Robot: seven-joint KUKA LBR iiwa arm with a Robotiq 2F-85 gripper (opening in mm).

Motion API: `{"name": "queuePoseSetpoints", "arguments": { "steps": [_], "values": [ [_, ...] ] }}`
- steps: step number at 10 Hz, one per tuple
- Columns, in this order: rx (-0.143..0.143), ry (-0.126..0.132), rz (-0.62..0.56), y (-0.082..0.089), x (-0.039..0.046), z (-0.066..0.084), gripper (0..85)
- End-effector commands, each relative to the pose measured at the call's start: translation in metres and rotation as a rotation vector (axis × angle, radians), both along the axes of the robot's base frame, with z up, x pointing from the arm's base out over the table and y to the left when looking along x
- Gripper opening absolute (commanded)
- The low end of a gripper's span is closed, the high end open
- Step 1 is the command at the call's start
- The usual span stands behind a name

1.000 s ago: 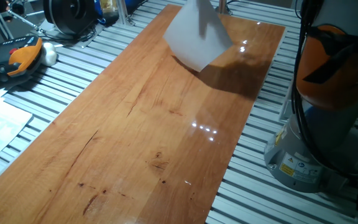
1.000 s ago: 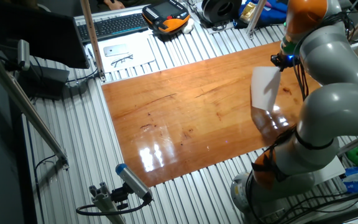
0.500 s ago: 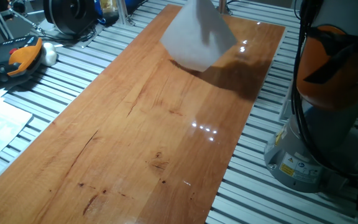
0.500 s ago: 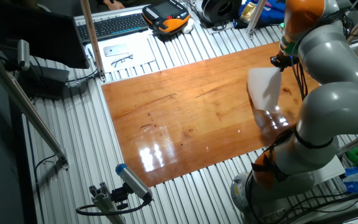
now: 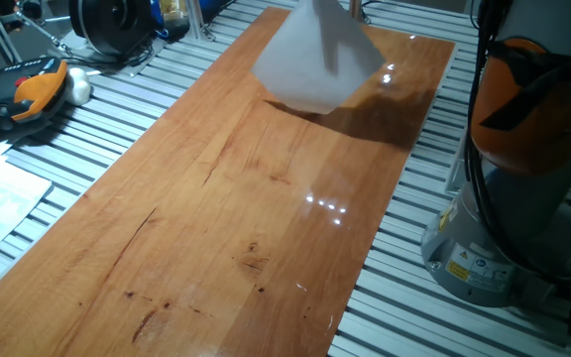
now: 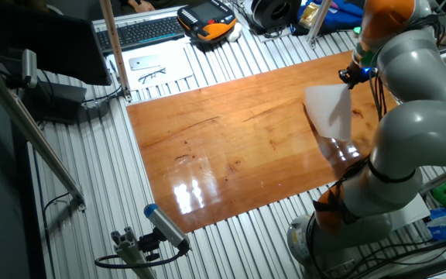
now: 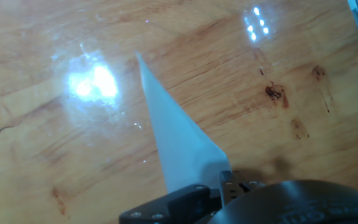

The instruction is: Flip over and spread out the paper that is laid flat on the table

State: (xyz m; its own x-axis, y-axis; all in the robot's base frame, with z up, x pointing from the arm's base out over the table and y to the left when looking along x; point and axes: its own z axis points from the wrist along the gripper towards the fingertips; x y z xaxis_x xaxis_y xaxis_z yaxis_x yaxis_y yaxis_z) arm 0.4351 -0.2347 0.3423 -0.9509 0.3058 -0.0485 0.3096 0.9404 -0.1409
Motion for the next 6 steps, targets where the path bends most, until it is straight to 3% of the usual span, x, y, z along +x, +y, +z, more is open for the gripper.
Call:
{"name": "queuePoseSetpoints", "arguments": {
  "steps": [1,6],
  "values": [
    [0.018,-0.003,-0.002,0.0,0.0,0.0001,0.0],
    [-0.013,-0.001,-0.037,0.0,0.0,0.0001,0.0]
  ]
}}
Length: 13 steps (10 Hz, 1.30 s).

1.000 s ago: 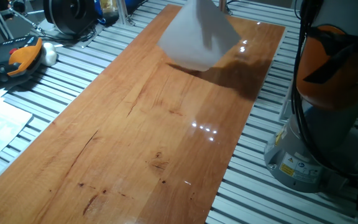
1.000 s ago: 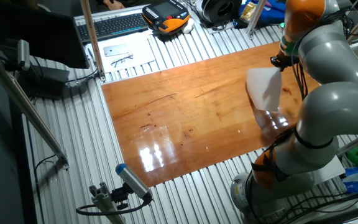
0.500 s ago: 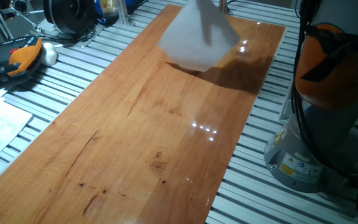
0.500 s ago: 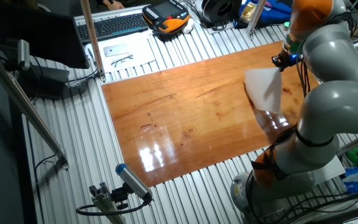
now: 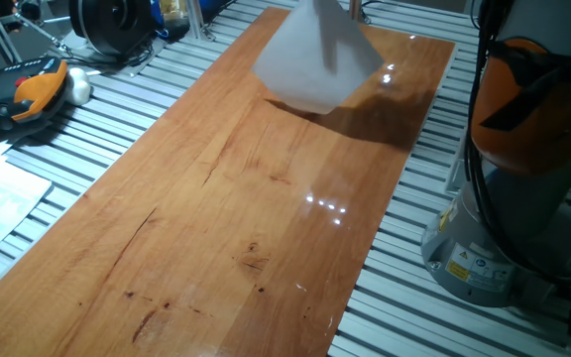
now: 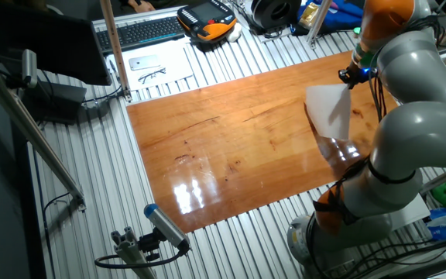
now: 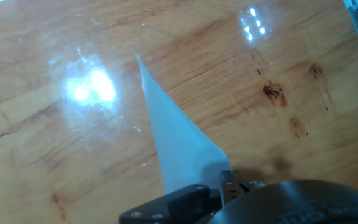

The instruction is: Flip over and spread out the paper that is laid flat on the table

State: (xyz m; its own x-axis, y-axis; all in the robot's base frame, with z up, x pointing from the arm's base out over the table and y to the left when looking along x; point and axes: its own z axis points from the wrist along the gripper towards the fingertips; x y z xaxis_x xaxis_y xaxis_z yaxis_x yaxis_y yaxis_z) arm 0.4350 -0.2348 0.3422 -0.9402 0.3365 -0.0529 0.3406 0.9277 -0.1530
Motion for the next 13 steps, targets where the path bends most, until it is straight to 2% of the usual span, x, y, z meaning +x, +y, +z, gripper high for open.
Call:
{"name": "queuePoseSetpoints", "arguments": {
  "steps": [1,3,4,9,11,13],
  "values": [
    [0.003,0.0,0.023,0.0001,0.0001,0.0001,0.0],
    [0.054,0.0,0.071,0.0001,0.0001,0.0001,0.0],
    [0.066,0.004,0.094,0.0001,0.0001,0.0001,0.0],
    [0.064,-0.013,0.139,0.0001,0.0001,0.0001,0.0],
    [0.07,-0.004,0.067,0.0001,0.0001,0.0001,0.0],
    [0.063,-0.017,-0.021,0.0001,0.0001,0.0001,0.0]
  ]
}}
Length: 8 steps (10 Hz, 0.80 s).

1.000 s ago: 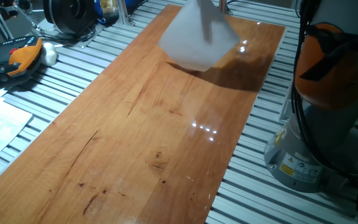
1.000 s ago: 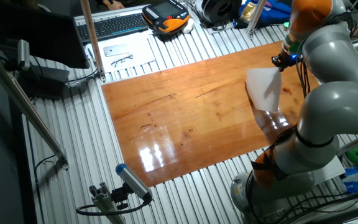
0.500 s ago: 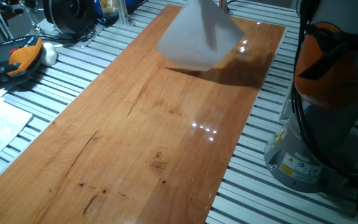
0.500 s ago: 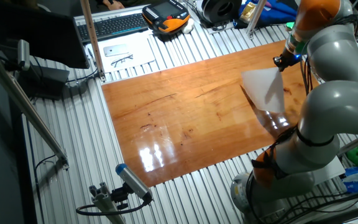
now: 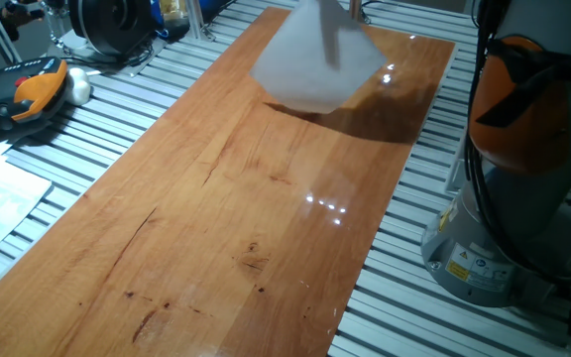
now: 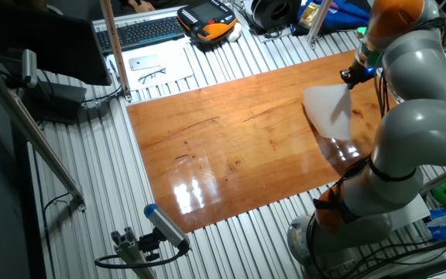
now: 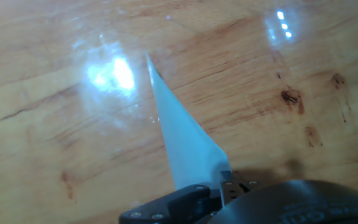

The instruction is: Flip over and spread out the paper that is laid flat on the table

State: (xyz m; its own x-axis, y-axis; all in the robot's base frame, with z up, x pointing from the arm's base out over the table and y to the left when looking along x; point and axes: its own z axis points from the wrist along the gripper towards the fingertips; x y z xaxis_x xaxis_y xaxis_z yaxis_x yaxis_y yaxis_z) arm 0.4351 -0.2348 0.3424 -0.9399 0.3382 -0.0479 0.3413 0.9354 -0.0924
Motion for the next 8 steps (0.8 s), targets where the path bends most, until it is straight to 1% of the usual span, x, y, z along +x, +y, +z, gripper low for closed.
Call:
{"name": "queuePoseSetpoints", "arguments": {
  "steps": [1,2,3,4,5,6,7,8],
  "values": [
    [-0.013,0.0,-0.058,0.0001,0.0,-0.0001,0.0],
    [-0.075,0.021,-0.077,0.0001,0.0,-0.0001,0.0],
    [-0.113,0.023,-0.094,0.0001,0.0,-0.0001,0.0],
    [-0.161,0.013,-0.107,0.0001,0.0,-0.0001,0.0],
    [-0.201,0.011,-0.115,0.0001,0.0,-0.0001,0.0],
    [-0.248,0.011,-0.131,0.0001,0.0,-0.0001,0.0],
    [-0.279,0.029,-0.153,0.0001,0.0,-0.0001,0.0],
    [-0.306,0.037,-0.164,0.0001,0.0,-0.0001,0.0]
  ]
}}
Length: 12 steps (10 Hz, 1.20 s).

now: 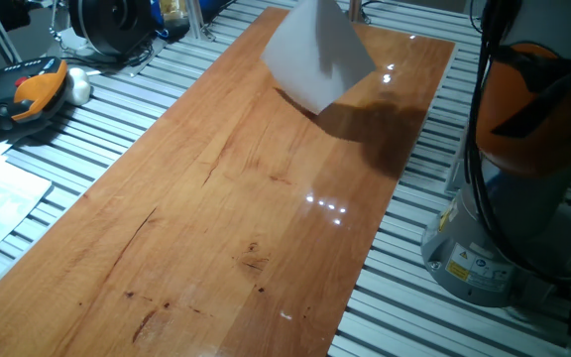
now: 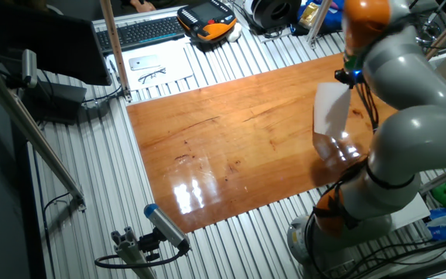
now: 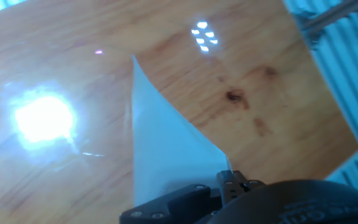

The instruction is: Flip over and spread out the paper that is laid flat on the table

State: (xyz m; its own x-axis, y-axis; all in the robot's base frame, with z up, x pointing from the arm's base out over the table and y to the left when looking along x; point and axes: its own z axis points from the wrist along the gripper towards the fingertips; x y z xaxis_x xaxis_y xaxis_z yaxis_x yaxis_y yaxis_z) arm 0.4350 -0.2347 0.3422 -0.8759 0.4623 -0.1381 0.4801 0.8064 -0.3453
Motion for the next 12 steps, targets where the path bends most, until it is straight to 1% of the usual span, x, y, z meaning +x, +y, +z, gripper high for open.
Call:
{"name": "queuePoseSetpoints", "arguments": {
  "steps": [1,2,3,4,6,7,9,10,11,12],
  "values": [
    [-0.043,0.011,-0.015,0.0,0.0001,0.0,0.0],
    [-0.062,-0.006,-0.02,0.0,0.0001,0.0,0.0],
    [-0.07,-0.021,-0.027,0.0,0.0001,0.0,0.0],
    [-0.061,-0.025,-0.038,0.0,0.0001,0.0,0.0],
    [-0.061,-0.02,-0.061,0.0,0.0001,0.0,0.0],
    [-0.06,-0.013,-0.07,0.0,0.0001,0.0,0.0],
    [-0.04,-0.004,-0.075,0.0,0.0001,0.0,0.0],
    [-0.035,0.01,-0.079,0.0,0.0001,0.0,0.0],
    [-0.029,0.013,-0.097,0.012,0.0016,-0.001,0.0],
    [-0.029,0.014,-0.107,0.019,0.0034,-0.002,0.0]
  ]
}}
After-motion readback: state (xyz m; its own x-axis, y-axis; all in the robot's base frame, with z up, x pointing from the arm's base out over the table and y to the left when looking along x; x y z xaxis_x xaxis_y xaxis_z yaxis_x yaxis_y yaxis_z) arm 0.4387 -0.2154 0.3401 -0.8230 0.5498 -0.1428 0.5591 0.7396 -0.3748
